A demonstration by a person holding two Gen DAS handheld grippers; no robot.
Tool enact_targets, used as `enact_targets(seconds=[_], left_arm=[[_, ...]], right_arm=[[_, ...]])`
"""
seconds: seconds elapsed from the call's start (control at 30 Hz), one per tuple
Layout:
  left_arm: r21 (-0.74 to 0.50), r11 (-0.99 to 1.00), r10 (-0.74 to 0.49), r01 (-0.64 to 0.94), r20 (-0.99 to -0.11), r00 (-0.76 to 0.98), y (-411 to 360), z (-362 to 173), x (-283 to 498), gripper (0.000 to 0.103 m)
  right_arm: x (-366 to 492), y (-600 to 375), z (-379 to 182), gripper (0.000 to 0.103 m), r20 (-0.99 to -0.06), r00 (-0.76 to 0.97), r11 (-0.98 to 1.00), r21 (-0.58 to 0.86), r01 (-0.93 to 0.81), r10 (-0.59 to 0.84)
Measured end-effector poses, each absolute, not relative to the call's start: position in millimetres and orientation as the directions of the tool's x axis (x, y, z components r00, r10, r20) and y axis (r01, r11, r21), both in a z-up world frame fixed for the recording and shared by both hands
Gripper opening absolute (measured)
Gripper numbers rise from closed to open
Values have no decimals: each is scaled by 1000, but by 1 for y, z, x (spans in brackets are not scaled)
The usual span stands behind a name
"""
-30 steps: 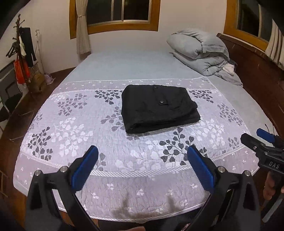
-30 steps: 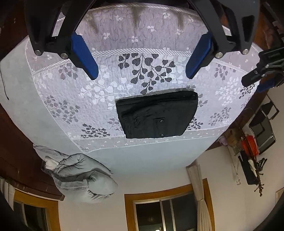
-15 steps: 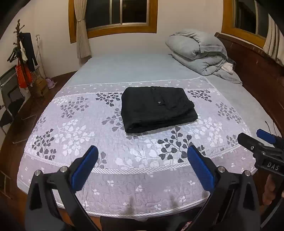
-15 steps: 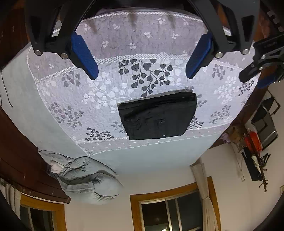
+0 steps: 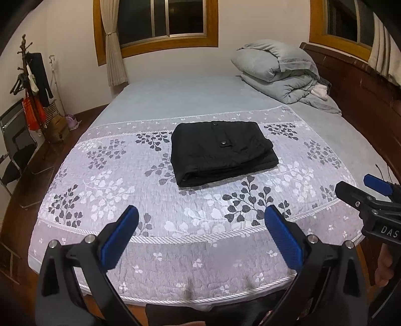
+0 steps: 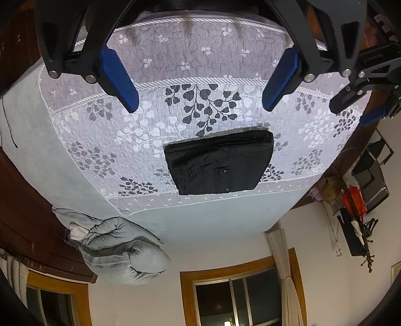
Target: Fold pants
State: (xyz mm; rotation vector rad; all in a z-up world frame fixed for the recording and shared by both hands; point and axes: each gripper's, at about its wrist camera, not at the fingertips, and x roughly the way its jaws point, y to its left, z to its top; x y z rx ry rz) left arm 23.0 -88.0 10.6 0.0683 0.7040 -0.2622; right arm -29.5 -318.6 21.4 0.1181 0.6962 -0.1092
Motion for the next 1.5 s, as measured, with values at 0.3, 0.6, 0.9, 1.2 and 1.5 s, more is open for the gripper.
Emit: enact_targets(seconds=[0.3, 0.6, 0.9, 1.2, 1.5], left_arm=[[-25, 968, -203, 250, -663, 721, -87, 5, 27, 100], [-30, 970, -197, 240, -672, 714, -85, 3, 32, 100], [-32, 973, -191, 230, -676, 712, -85, 0, 33, 100], [-27, 974, -185, 227, -678, 711, -85, -2, 33, 100], [-30, 972, -191, 232, -675, 713, -86, -3, 33, 100]], right_arm=[[-27, -317, 20, 99, -651, 757, 988, 64, 138, -64], [-23, -318, 17, 99, -653, 755, 989, 64, 135, -61], [-21, -319, 16, 99, -653, 754, 989, 57, 138, -67], [-22, -317, 14, 99, -652, 755, 990, 48, 131, -68], [-21, -319, 11, 99, -657, 751, 990, 47, 132, -69]])
